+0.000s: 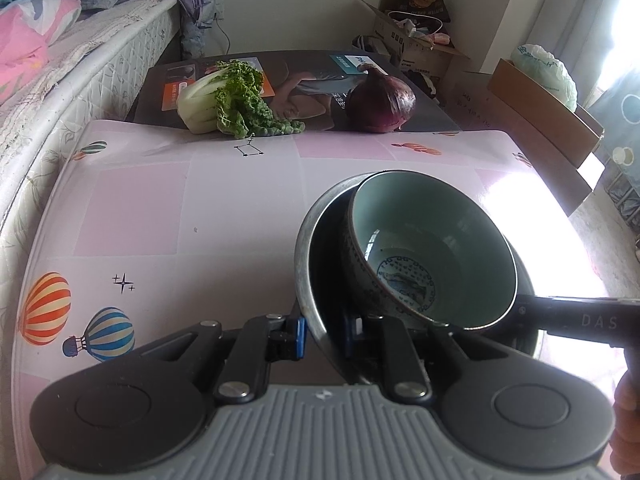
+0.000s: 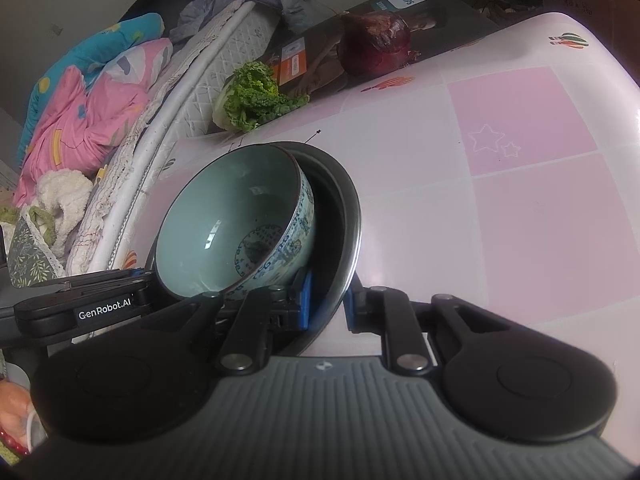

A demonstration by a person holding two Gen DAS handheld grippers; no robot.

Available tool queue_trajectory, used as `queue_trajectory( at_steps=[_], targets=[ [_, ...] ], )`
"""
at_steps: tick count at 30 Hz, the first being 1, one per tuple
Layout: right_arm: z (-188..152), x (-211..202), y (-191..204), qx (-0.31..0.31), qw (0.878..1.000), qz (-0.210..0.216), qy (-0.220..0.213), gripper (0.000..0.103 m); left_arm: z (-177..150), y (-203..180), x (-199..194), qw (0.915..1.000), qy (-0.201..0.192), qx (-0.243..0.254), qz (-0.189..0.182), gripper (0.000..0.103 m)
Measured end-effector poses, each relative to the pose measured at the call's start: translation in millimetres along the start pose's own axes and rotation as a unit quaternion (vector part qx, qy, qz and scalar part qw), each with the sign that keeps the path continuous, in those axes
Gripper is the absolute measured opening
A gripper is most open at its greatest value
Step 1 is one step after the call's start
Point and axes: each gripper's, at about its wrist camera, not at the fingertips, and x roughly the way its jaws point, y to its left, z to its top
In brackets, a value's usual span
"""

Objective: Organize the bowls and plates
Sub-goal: 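Lift and carry the stainless bowl with teal bowl over the plate using both tools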

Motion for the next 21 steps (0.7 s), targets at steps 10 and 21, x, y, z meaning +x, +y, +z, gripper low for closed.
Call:
queue_trajectory(
  at_steps=[10,21],
  targets=[
    [-0.2,-23.3,12.0,-0.008,1.0,0.001,-0.011,0.016,1.9,-2.9,-23.3,0.9999,-0.017,0.0,0.0,0.017],
    [-18.8,-68.4,31.0,-0.016,1.0,0.0,-0.023,0.016,-11.0,-10.2,-64.5,0.9993,-0.037,0.0,-0.004,0.017]
  ],
)
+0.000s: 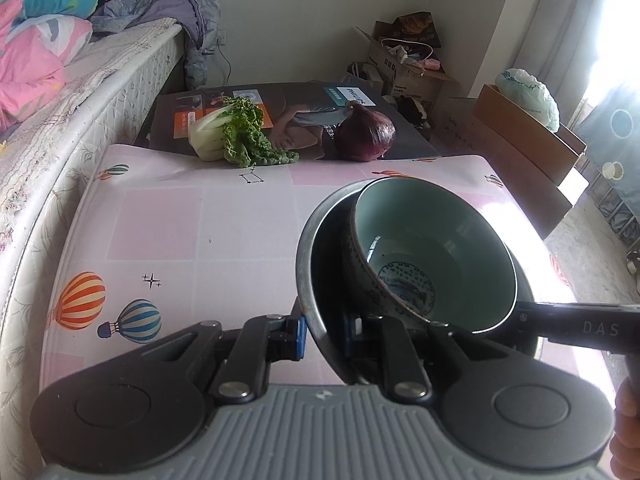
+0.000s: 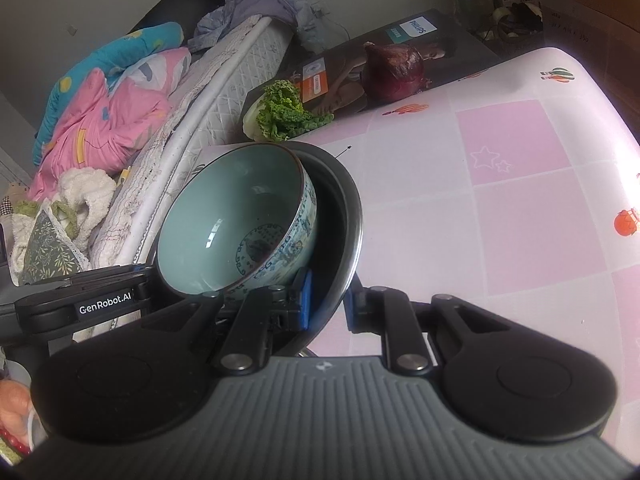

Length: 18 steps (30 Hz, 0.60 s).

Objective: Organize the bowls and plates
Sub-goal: 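Lift and carry the stainless bowl with teal bowl over the plate using both tools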

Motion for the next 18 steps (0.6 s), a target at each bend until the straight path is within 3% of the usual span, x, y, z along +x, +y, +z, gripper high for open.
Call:
queue_trajectory(
  at_steps=[10,18],
  targets=[
    [-35.6,-40.2,15.9,0.0,1.0,0.002,-0.002,0.016,-29.3,-7.5,-42.3,0.9999,-0.011,-0.001,0.002,0.016],
    [-70.1,-56.8,22.8,0.003,1.0,-0.005,0.011,0.016,-59.1,-8.7,-57.9,1.0,0.003,-0.007,-0.003,0.016]
  ],
)
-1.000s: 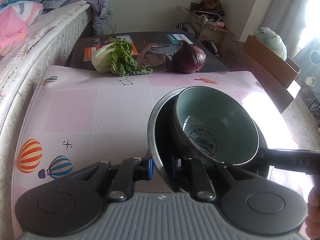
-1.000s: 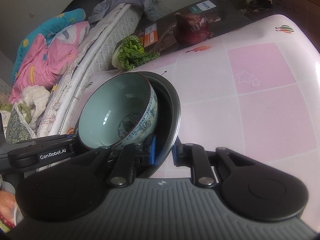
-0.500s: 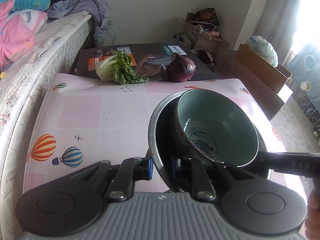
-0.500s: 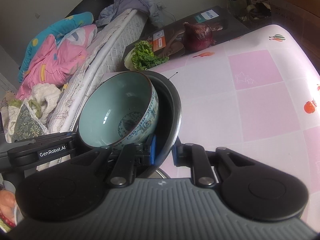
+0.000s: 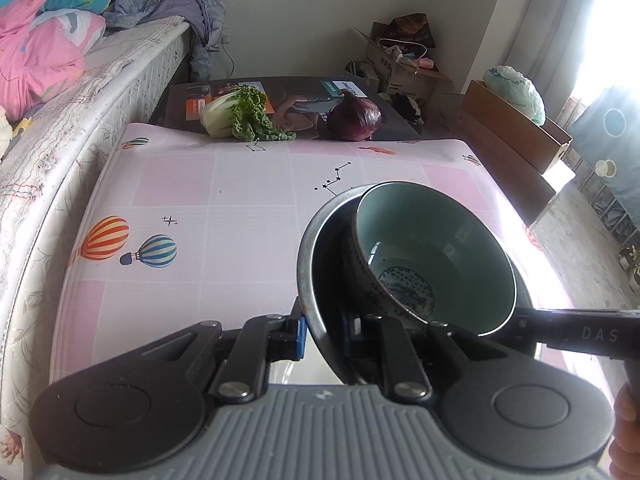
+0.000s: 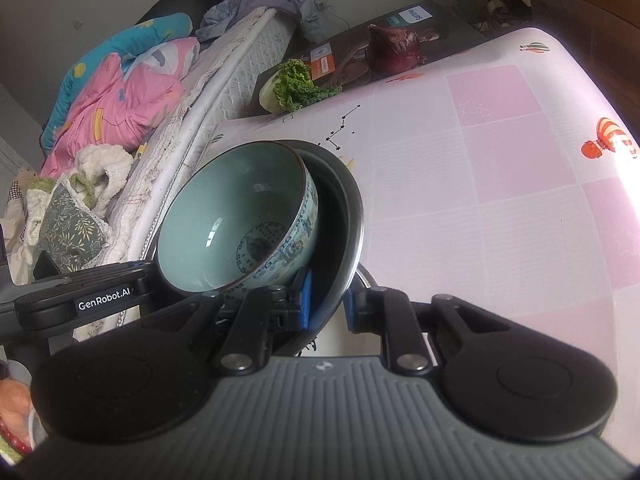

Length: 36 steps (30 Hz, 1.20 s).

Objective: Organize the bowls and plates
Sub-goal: 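Lift and carry the stainless bowl with teal bowl over the plate using both tools, then lower the stainless bowl onto the white plate and open both tools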

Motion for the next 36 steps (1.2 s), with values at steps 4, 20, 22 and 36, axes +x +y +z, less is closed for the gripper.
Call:
queue_trajectory(
  at_steps=[4,20,22,36],
  targets=[
    [-16.5,-1.8,1.6,0.004,1.0,-0.005,0.012,0.016,-15.3,1.1,-2.3,0.9999,0.013,-0.002,-0.001,0.016],
    [-59.9,13.9,-0.4,0.012,0.998,-0.013,0.053,0.016,-55.2,7.9,7.4,0.9982,0.06,-0.005,0.01,0.017],
    [-59.7,14.0,0.8,0.009,0.999,-0.014,0.052,0.016,-56.6,7.7,7.7,0.9981,0.06,-0.004,0.011,0.017],
    [-62.1,17.0,7.6,-0.016,0.998,-0.019,0.052,0.018,-60.8,11.5,3.7,0.9981,0.06,-0.002,0.008,0.018]
  ],
)
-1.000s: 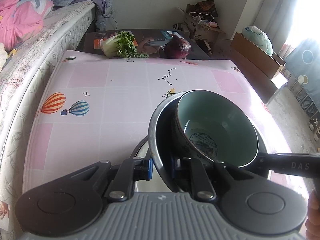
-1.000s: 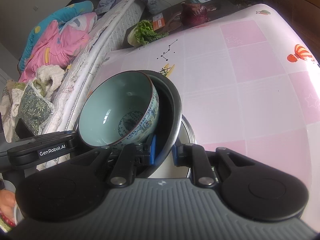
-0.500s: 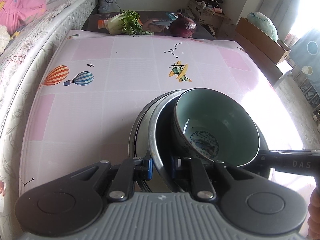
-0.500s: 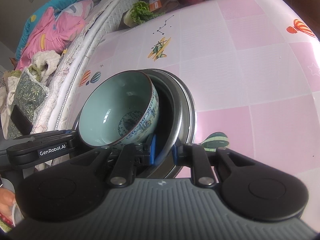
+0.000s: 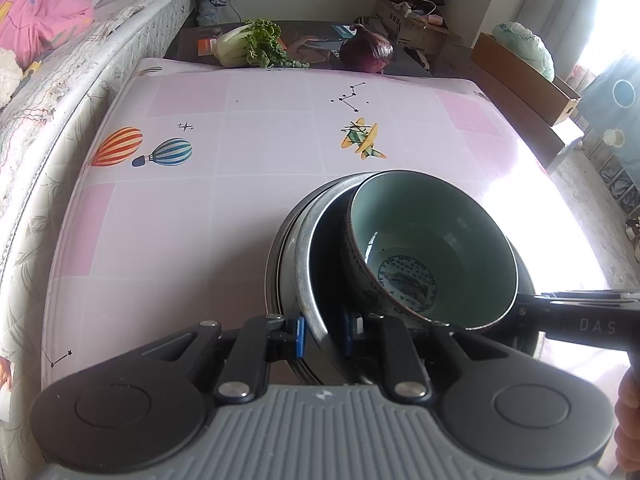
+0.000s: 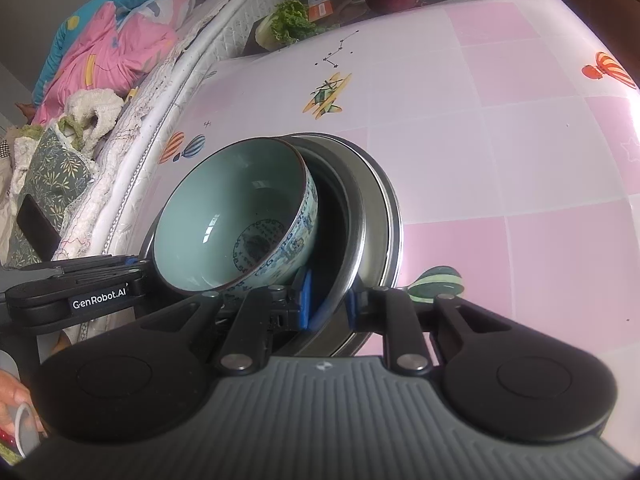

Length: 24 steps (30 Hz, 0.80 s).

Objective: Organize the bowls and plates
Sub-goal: 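Lower the stainless bowl onto the white plate and open both tools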

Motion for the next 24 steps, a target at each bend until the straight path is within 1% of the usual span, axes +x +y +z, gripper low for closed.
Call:
queue_trajectory(
  at_steps=[5,8,11,12,16,18,23,24],
  targets=[
    [-0.7,-1.8,1.7,-0.007,1.0,-0.007,0.001,0.018,-1.5,5.6,-3.9,0.9998,0.003,-0.004,-0.018,0.018],
    [-1.0,-3.6,2.6,-0.007,1.0,-0.01,-0.003,0.018,-2.6,8.5,-9.0,0.9997,0.001,-0.009,-0.024,0.022],
    [-2.9,-8.2,1.4,-0.003,1.0,-0.007,-0.011,0.022,-4.5,10.9,-16.1,0.9998,-0.01,-0.009,-0.018,0.025],
    [-3.9,-11.0,0.9,-0.003,1.0,-0.007,-0.015,0.022,-5.7,11.5,-20.2,0.9997,-0.018,-0.008,-0.016,0.029],
    [-6.5,-21.1,-1.7,0.001,0.999,-0.004,-0.038,0.026,-8.2,11.7,-32.5,0.9991,-0.041,-0.003,-0.014,0.03],
    [-7.5,-21.6,-4.0,0.006,0.999,0.002,-0.041,0.026,-9.0,10.8,-33.5,0.999,-0.043,0.0,-0.008,0.03],
    [-14.3,-21.2,-6.6,0.018,0.999,0.018,-0.04,0.026,-13.4,10.3,-28.6,0.9993,-0.036,0.001,-0.007,0.03],
    [-16.0,-23.5,-7.3,0.02,0.999,0.019,-0.045,0.027,-14.5,10.1,-29.5,0.9993,-0.038,0.001,-0.006,0.034]
  ],
)
